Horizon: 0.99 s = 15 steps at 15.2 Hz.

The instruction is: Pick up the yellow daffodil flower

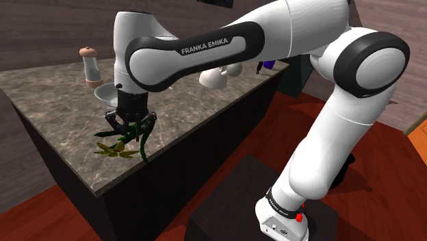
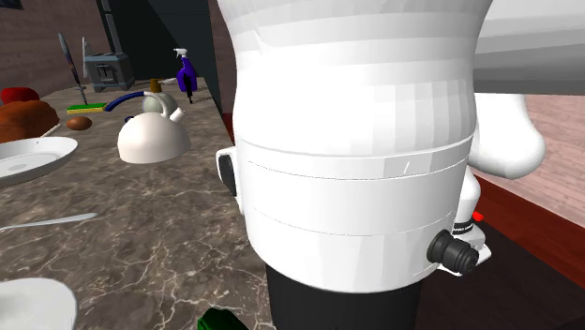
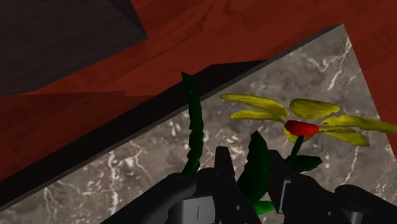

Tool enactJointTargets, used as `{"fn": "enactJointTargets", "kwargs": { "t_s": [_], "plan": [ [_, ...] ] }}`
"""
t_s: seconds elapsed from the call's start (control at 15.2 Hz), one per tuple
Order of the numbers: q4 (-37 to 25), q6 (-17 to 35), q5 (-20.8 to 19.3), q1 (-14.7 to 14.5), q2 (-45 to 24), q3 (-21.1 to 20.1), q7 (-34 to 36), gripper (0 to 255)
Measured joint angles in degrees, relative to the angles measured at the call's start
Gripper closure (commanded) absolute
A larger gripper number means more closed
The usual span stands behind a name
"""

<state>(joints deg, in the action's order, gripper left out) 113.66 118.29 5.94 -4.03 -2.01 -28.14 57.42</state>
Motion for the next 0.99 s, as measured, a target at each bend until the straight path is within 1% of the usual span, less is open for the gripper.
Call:
{"fn": "enactJointTargets", "kwargs": {
  "t_s": [0.99],
  "plan": [
    [-8.38,-10.45,0.72,0.33,2.32,0.27,0.26,255]
  ]
}}
